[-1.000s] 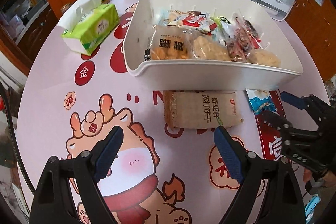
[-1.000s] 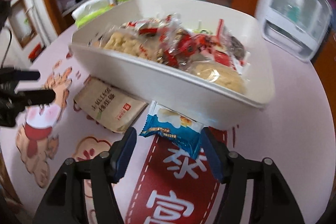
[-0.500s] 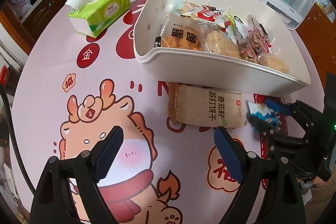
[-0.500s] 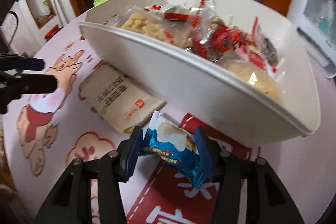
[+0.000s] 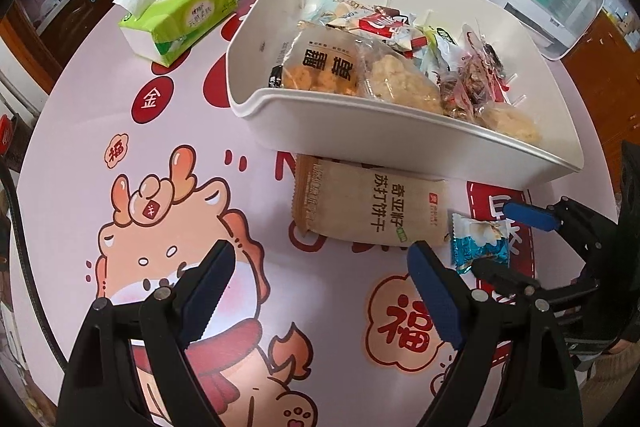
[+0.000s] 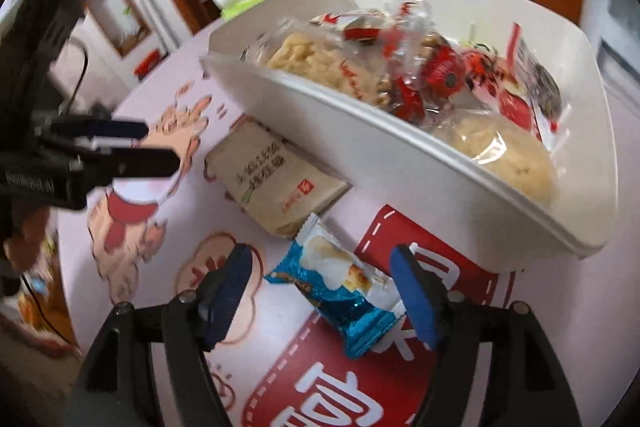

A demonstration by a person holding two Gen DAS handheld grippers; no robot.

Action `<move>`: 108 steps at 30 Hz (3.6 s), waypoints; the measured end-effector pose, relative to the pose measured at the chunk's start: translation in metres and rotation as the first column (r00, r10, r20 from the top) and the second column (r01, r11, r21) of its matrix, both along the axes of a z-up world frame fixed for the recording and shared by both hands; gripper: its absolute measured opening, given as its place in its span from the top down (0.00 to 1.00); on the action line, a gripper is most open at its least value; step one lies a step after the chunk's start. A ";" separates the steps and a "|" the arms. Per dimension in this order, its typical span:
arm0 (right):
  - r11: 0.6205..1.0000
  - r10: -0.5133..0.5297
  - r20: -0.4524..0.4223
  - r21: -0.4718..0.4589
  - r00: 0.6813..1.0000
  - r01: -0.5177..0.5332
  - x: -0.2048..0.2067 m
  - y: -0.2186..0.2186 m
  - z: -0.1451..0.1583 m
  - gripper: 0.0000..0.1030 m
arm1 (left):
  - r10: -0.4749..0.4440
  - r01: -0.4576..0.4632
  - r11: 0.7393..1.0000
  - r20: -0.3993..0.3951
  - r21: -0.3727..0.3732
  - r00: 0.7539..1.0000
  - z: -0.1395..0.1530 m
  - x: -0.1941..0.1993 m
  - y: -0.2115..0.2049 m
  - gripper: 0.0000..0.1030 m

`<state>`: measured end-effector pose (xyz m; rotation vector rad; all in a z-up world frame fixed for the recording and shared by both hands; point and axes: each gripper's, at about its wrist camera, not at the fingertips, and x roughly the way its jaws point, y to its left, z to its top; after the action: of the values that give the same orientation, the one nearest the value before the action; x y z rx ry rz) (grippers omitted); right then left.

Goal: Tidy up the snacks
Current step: 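Lower right tool onto the blue-and-white wrapped snack and close it, then lower left tool onto the beige biscuit pack and close it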

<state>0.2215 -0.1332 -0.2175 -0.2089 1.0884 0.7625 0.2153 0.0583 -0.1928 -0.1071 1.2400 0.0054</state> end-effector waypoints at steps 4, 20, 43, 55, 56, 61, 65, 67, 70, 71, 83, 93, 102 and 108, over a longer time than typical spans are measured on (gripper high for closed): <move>0.995 0.074 0.042 -0.065 0.996 -0.071 -0.006 0.011 -0.004 0.30 | 0.018 -0.018 1.000 -0.017 -0.011 1.000 -0.005 0.001 -0.002 0.15; 0.995 -0.103 -0.012 -0.002 0.995 0.103 -0.026 -0.026 -0.007 0.55 | -0.268 0.246 0.956 0.133 0.161 0.954 -0.014 0.014 -0.054 0.15; 0.936 -0.320 -0.087 0.128 0.943 0.329 -0.071 -0.063 0.003 0.69 | -0.818 0.806 0.558 -0.033 0.195 0.574 -0.058 0.031 -0.088 0.15; 0.897 -0.401 -0.144 0.139 0.905 0.420 -0.091 -0.064 -0.009 0.69 | -0.899 0.891 0.395 -0.106 0.225 0.426 -0.056 -0.010 -0.125 0.49; 0.895 -0.406 -0.146 0.136 0.902 0.425 -0.092 -0.064 -0.010 0.69 | -0.903 0.894 0.389 -0.102 0.222 0.418 -0.055 -0.010 -0.128 0.54; 0.896 -0.420 -0.132 0.096 0.898 0.433 -0.096 -0.061 -0.012 0.66 | -0.924 0.910 0.317 -0.131 0.265 0.360 -0.057 -0.014 -0.150 0.59; 0.896 -0.431 -0.122 0.061 0.894 0.440 -0.097 -0.059 -0.016 0.64 | -0.922 0.914 0.319 -0.144 0.250 0.361 -0.058 -0.011 -0.159 0.60; 0.896 -0.435 -0.110 0.045 0.893 0.442 -0.098 -0.056 -0.016 0.63 | -0.915 0.913 0.336 -0.148 0.232 0.374 -0.059 -0.006 -0.150 0.60; 0.899 -0.435 -0.092 0.016 0.896 0.438 -0.099 -0.051 -0.017 0.60 | -0.910 0.911 0.322 -0.182 0.257 0.373 -0.061 0.002 -0.159 0.59; 0.899 -0.435 -0.085 0.007 0.896 0.437 -0.100 -0.048 -0.017 0.59 | -0.914 0.916 0.302 -0.193 0.266 0.357 -0.064 0.004 -0.163 0.49; 0.898 -0.439 -0.077 -0.013 0.895 0.439 -0.104 -0.039 -0.017 0.59 | -0.903 0.905 0.356 -0.162 0.234 0.398 -0.064 0.012 -0.172 0.55; 0.910 -0.412 -0.065 0.021 0.909 0.414 -0.108 -0.028 -0.004 0.69 | -0.838 0.843 0.533 -0.098 0.071 0.537 -0.039 0.010 -0.154 0.99; 0.908 -0.406 -0.050 0.088 0.913 0.409 -0.103 -0.028 0.017 0.69 | -0.730 0.730 0.683 -0.060 -0.029 0.681 -0.030 0.012 -0.106 1.00; 0.916 -0.388 -0.059 0.083 0.920 0.392 -0.100 -0.021 0.017 0.69 | -0.748 0.750 0.662 -0.047 0.018 0.662 -0.013 0.007 -0.086 0.70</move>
<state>0.1211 -0.1538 -0.2004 0.1054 1.0871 0.4564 0.2221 -0.0280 -0.2059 0.4563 1.2418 -0.7051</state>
